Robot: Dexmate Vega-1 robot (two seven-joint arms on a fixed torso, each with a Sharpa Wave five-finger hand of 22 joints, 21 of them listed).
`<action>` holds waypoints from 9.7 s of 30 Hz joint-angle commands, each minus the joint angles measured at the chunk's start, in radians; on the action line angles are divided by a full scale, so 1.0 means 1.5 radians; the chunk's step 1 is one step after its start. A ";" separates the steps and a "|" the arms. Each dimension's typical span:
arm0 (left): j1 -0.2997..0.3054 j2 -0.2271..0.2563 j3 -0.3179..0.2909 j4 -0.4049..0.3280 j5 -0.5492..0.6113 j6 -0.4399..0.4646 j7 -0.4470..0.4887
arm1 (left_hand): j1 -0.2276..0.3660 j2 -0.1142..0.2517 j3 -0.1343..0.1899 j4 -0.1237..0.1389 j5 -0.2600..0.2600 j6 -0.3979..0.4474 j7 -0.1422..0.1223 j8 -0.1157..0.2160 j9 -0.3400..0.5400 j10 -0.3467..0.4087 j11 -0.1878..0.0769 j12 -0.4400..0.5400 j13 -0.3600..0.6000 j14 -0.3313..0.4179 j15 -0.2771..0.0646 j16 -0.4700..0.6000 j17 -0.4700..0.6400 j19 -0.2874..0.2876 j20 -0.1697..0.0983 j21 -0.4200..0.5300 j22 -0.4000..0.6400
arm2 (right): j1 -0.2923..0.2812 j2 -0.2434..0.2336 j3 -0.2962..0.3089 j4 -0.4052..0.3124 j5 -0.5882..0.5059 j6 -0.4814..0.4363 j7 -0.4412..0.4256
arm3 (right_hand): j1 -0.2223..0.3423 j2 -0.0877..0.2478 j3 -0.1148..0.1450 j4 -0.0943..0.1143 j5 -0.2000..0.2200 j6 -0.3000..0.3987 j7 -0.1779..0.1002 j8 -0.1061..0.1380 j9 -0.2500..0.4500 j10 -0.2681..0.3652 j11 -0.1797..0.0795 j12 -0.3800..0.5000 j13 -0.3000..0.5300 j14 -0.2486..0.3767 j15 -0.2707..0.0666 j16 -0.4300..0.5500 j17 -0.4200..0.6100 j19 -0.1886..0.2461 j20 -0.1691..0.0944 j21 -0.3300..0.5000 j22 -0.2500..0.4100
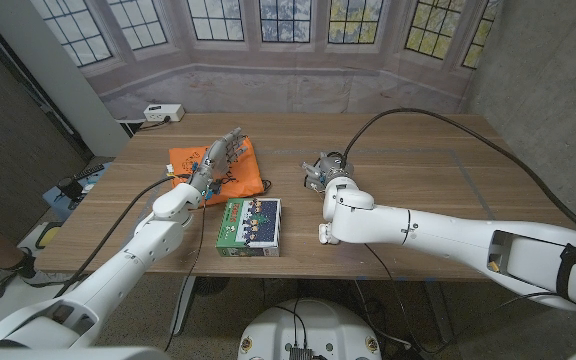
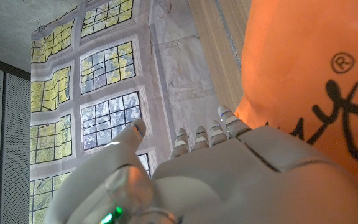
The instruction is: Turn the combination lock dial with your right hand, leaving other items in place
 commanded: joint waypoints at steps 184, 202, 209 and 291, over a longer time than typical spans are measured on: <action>0.040 0.016 -0.012 -0.024 -0.009 -0.006 0.006 | 0.012 0.000 0.004 -0.008 0.004 -0.003 -0.005 0.003 0.002 0.010 0.002 -0.001 0.004 0.009 0.003 0.001 0.002 0.012 0.001 -0.011 0.002 | -0.074 -0.016 0.048 -0.040 -0.006 0.029 -0.039 | 0.003 0.004 0.015 0.003 0.014 0.013 0.002 0.009 -0.002 0.012 0.006 0.002 0.004 0.026 -0.007 0.000 -0.006 0.012 -0.008 0.009 0.001; 0.034 0.013 -0.009 -0.013 -0.011 -0.007 -0.003 | 0.012 0.000 0.003 -0.008 0.004 -0.003 -0.005 0.003 0.002 0.011 0.001 -0.001 0.004 0.009 0.004 0.001 0.002 0.012 0.002 -0.012 0.002 | -0.096 -0.007 0.060 -0.042 -0.013 0.021 -0.045 | 0.003 0.004 0.016 0.004 0.014 0.014 0.002 0.010 -0.001 0.013 0.003 0.002 0.005 0.027 -0.008 0.000 -0.006 0.013 -0.008 0.009 0.001; 0.036 0.015 -0.009 -0.013 -0.011 -0.008 -0.005 | 0.012 0.001 0.003 -0.008 0.004 -0.004 -0.005 0.003 0.002 0.012 0.002 -0.001 0.004 0.009 0.004 0.001 0.002 0.012 0.002 -0.012 0.002 | -0.105 -0.001 0.064 -0.041 -0.012 0.020 -0.051 | 0.003 0.004 0.017 0.004 0.014 0.015 0.002 0.010 -0.001 0.014 0.004 0.002 0.005 0.027 -0.009 -0.001 -0.006 0.013 -0.009 0.008 0.001; 0.078 0.026 -0.024 -0.041 -0.020 -0.024 0.005 | 0.012 0.001 0.004 -0.007 0.005 -0.007 -0.006 0.002 0.002 0.012 0.002 -0.001 0.004 0.011 0.002 0.001 0.003 0.015 0.001 -0.012 0.002 | -0.113 0.012 0.039 -0.059 0.006 -0.004 -0.086 | 0.017 0.007 0.032 -0.005 0.015 -0.030 0.078 0.006 -0.002 0.068 -0.007 0.008 0.004 0.048 -0.023 0.001 -0.008 0.001 -0.028 0.005 0.001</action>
